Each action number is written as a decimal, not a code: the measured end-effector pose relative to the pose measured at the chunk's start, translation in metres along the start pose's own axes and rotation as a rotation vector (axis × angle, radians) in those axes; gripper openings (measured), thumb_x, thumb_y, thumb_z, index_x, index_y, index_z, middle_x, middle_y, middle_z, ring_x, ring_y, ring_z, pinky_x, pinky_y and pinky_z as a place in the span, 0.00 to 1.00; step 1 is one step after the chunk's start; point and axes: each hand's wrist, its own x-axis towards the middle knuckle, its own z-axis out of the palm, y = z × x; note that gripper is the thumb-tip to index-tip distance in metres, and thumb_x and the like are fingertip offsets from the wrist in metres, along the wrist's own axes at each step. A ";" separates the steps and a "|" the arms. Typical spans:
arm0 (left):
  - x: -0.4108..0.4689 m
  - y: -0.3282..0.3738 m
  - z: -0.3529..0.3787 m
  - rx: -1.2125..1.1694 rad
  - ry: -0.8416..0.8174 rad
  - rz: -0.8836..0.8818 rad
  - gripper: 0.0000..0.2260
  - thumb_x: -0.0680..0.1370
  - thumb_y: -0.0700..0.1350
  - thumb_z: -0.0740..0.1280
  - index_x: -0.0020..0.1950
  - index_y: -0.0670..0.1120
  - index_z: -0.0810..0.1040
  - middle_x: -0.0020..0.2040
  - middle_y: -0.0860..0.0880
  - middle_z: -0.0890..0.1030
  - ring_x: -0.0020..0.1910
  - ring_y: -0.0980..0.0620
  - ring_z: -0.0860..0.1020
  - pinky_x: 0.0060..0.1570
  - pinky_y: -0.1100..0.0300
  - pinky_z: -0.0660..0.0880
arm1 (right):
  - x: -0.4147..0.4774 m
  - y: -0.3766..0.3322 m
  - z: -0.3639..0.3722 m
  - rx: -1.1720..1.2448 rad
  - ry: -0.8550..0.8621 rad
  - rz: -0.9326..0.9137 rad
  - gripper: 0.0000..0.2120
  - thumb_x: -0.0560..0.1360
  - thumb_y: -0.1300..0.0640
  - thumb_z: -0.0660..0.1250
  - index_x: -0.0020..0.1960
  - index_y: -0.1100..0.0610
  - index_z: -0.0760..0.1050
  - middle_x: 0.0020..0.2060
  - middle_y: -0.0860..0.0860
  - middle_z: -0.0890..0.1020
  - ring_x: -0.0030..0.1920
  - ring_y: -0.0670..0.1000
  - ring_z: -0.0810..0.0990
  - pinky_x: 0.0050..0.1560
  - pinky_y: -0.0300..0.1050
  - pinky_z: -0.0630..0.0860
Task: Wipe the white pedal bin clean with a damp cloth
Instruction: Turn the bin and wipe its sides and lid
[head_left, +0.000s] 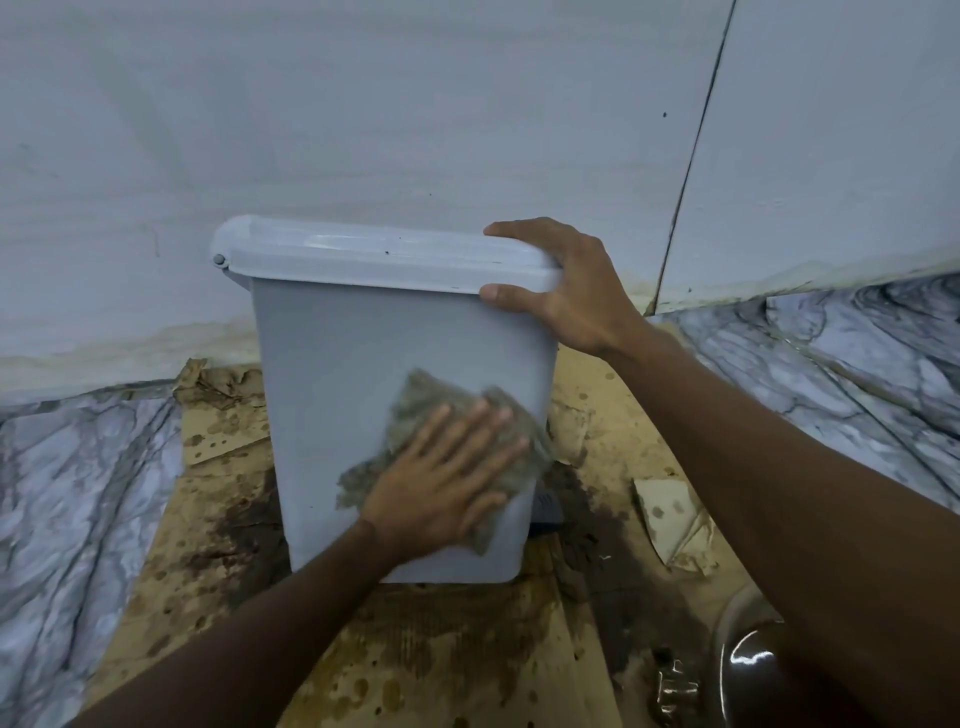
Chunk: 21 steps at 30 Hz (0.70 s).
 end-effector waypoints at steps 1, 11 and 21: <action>0.011 -0.007 -0.006 0.000 0.054 -0.111 0.28 0.84 0.59 0.53 0.82 0.49 0.55 0.82 0.42 0.52 0.81 0.43 0.48 0.79 0.43 0.45 | 0.000 0.000 0.000 0.002 0.000 0.002 0.29 0.64 0.34 0.72 0.62 0.43 0.78 0.62 0.43 0.80 0.64 0.49 0.75 0.66 0.58 0.71; -0.047 0.036 0.021 -0.003 -0.160 0.190 0.29 0.84 0.57 0.53 0.82 0.47 0.52 0.82 0.44 0.48 0.81 0.44 0.46 0.78 0.45 0.38 | 0.000 0.003 -0.002 -0.006 0.000 -0.013 0.28 0.65 0.35 0.73 0.62 0.44 0.79 0.61 0.43 0.81 0.62 0.49 0.77 0.64 0.57 0.73; -0.030 -0.086 -0.030 -0.005 0.115 -0.496 0.31 0.83 0.59 0.52 0.82 0.46 0.50 0.81 0.39 0.48 0.81 0.40 0.46 0.78 0.40 0.46 | -0.001 0.002 -0.006 -0.071 -0.024 -0.044 0.29 0.68 0.35 0.71 0.65 0.46 0.77 0.62 0.43 0.79 0.63 0.47 0.76 0.65 0.54 0.72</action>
